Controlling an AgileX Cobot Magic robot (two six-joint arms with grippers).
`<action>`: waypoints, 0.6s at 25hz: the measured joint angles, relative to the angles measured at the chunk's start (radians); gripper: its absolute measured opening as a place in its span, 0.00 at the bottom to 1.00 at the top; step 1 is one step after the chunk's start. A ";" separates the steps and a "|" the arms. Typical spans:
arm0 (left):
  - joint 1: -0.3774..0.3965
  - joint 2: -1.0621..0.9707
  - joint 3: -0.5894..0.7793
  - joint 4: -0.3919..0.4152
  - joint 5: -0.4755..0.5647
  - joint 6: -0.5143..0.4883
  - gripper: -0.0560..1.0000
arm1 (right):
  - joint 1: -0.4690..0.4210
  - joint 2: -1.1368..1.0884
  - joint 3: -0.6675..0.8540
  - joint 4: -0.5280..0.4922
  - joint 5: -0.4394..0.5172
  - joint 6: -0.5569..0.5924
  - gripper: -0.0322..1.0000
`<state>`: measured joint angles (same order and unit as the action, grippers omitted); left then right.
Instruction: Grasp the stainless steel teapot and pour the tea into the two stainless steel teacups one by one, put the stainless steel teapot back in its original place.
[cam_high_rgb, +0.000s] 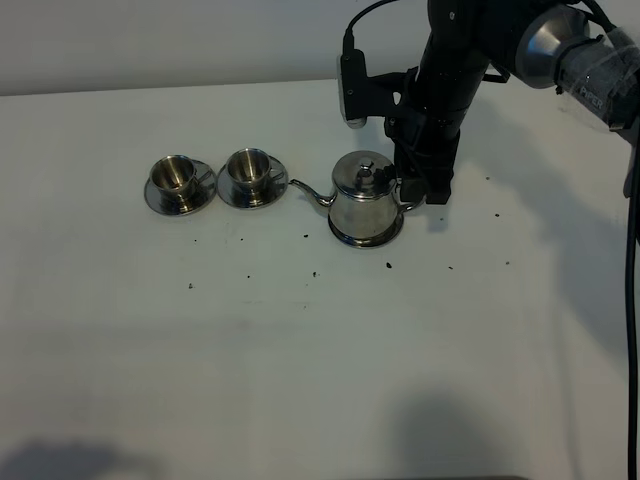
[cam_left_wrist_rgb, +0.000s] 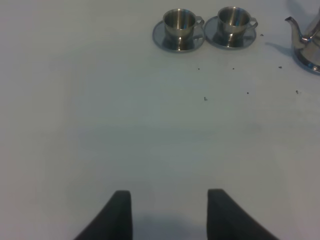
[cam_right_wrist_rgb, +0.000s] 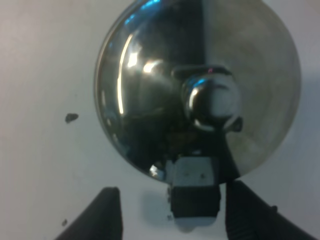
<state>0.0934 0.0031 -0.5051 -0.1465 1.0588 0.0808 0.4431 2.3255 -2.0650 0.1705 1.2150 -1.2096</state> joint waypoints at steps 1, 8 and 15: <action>0.000 0.000 0.000 0.000 0.000 0.000 0.42 | 0.000 0.000 0.000 -0.001 0.000 0.004 0.47; 0.000 0.000 0.000 0.000 0.000 0.000 0.42 | 0.000 0.000 0.000 -0.016 -0.020 0.021 0.47; 0.000 0.000 0.000 0.000 0.000 0.000 0.42 | 0.000 0.011 0.000 -0.020 -0.065 0.024 0.47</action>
<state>0.0934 0.0031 -0.5051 -0.1465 1.0588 0.0808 0.4431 2.3370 -2.0650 0.1510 1.1498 -1.1857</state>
